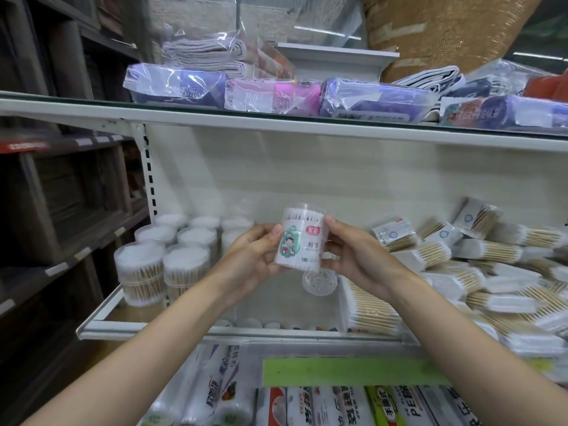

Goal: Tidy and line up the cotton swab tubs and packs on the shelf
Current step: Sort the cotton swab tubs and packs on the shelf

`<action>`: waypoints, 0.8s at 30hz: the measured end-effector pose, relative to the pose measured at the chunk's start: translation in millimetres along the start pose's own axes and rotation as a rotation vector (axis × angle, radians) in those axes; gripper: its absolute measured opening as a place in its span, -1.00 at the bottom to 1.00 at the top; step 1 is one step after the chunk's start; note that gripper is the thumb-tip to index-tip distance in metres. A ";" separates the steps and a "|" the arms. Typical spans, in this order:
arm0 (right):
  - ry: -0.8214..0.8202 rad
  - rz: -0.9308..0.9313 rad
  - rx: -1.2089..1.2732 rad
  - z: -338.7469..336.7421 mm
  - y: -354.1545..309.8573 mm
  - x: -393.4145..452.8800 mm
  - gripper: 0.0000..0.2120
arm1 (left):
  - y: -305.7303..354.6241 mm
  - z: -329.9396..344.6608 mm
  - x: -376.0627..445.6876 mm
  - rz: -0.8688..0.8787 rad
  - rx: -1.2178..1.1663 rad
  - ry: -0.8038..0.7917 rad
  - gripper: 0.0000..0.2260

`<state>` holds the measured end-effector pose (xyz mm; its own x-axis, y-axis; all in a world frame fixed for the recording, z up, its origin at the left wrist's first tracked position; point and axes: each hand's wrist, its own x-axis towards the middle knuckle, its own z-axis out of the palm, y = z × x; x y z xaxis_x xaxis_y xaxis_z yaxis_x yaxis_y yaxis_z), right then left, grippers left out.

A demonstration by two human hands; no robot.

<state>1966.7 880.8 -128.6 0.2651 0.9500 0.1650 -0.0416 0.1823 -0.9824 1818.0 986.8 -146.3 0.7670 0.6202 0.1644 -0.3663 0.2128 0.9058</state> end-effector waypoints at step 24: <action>0.128 -0.045 -0.209 3.7 -2.1 0.0 -0.73 | -2.3 7.6 5.7 -0.065 0.335 0.144 -0.70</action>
<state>1963.3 881.4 -126.2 0.3829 0.8997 0.2094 0.1698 0.1543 -0.9733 1827.3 984.1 -144.5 0.6923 0.7184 0.0677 -0.1087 0.0110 0.9940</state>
